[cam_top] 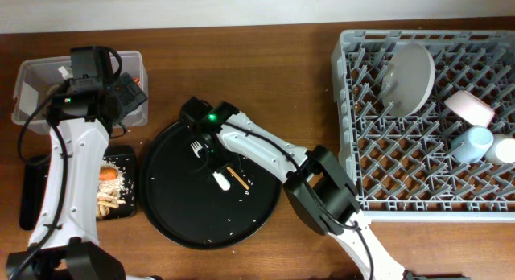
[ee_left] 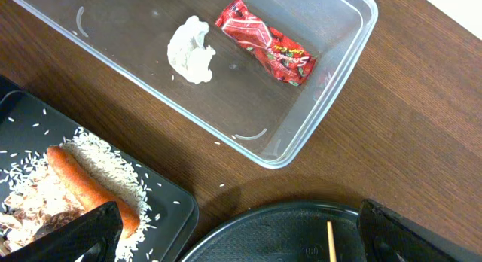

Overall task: Sort waste into correct bins and load items into the dishwasher rack
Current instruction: 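Lower the right gripper onto the white fork and grasp it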

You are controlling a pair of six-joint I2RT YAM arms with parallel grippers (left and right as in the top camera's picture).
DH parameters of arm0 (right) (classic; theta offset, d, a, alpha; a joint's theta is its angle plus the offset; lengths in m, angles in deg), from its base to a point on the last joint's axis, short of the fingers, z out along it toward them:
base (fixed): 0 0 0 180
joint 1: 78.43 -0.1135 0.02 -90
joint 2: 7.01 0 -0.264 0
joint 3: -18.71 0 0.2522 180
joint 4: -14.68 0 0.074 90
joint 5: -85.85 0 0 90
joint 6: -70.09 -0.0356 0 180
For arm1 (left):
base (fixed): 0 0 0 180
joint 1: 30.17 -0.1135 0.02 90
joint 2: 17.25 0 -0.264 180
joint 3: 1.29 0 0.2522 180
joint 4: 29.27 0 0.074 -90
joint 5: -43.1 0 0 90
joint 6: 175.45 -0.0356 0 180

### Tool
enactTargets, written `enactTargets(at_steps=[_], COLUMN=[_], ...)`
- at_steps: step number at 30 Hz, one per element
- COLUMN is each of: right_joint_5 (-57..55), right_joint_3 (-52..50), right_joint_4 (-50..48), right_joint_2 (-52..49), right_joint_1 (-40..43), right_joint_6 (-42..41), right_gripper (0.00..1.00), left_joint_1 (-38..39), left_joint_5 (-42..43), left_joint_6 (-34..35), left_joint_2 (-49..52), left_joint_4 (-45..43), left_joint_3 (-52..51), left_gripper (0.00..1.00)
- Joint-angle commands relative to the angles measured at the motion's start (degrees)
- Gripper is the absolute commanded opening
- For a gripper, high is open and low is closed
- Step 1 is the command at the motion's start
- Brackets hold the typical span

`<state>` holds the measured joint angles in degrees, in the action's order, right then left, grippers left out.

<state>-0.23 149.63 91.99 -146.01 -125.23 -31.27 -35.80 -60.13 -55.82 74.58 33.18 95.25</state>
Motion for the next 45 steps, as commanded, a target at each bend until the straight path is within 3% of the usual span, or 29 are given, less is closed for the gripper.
enactTargets(at_steps=[1, 3, 5, 9, 13, 19, 25, 30, 37, 39, 40, 41, 42, 45], right_joint_5=[-0.11, -0.81, -2.38, -3.08, -3.04, -6.47, -10.43, -5.62, -6.12, -6.14, -6.12, -6.12, -6.10, -5.95], right_joint_3=[0.35, 0.35, 0.35, 0.46, 4.28, 18.67, 22.40, 19.71, 1.95, 0.85, 0.85, 0.92, 1.16, 4.96], right_joint_4=[-0.33, -0.35, -0.37, -0.55, 3.63, 20.17, 28.20, 26.08, 12.37, 12.07, 12.22, 12.79, 14.40, 18.23], right_joint_2=[-1.42, -1.42, -1.42, -1.42, -0.61, 5.25, 12.96, 11.98, 11.98, 11.98, 11.98, 12.00, 12.13, 15.28], right_joint_1=[-0.42, -0.37, -0.37, -0.04, 2.40, 9.86, 31.80, 42.45, 43.95, 43.93, 43.93, 43.95, 43.87, 42.75], right_joint_6=[0.39, 0.42, 0.39, -0.11, -1.14, 0.13, 0.26, 4.55, 6.69, 6.69, 6.69, 6.67, 6.45, 1.86], right_gripper=[0.31, 0.31, 0.13, 0.04, 0.04, 0.04, 0.04, 0.04, 0.04, 0.05, 0.16, 0.85, 0.99, 0.99], left_joint_1=[-0.15, -0.15, -0.15, -0.15, -0.15, -0.15, -0.15, -0.15, -0.15, -0.15, -0.15, -0.15, -0.15, -0.15], left_joint_5=[0.39, 0.39, 0.39, 0.39, 0.39, 0.39, 0.39, 0.39, 0.39, 0.39, 0.39, 0.39, 0.39, 0.39], left_joint_6=[0.35, 0.35, 0.35, 0.35, 0.35, 0.35, 0.35, 0.35, 0.35, 0.35, 0.35, 0.35, 0.35, 0.35], left_joint_2=[0.17, 0.17, 0.17, 0.17, 0.17, 0.17, 0.17, 0.17, 0.17, 0.17, 0.17, 0.17, 0.17, 0.17], left_joint_4=[0.04, 0.04, 0.04, 0.04, 0.04, 0.04, 0.04, 0.04, 0.04, 0.04, 0.04, 0.04, 0.04, 0.04], left_joint_3=[0.15, 0.13, 0.13, 0.13, 0.13, 0.13, 0.13, 0.15, 0.13, 0.15, 0.13, 0.13, 0.13, 0.13], left_gripper=[0.99, 0.99, 0.99, 0.99, 0.99, 0.99, 0.99, 0.99, 0.99, 0.99, 0.99, 0.99, 0.99, 0.99])
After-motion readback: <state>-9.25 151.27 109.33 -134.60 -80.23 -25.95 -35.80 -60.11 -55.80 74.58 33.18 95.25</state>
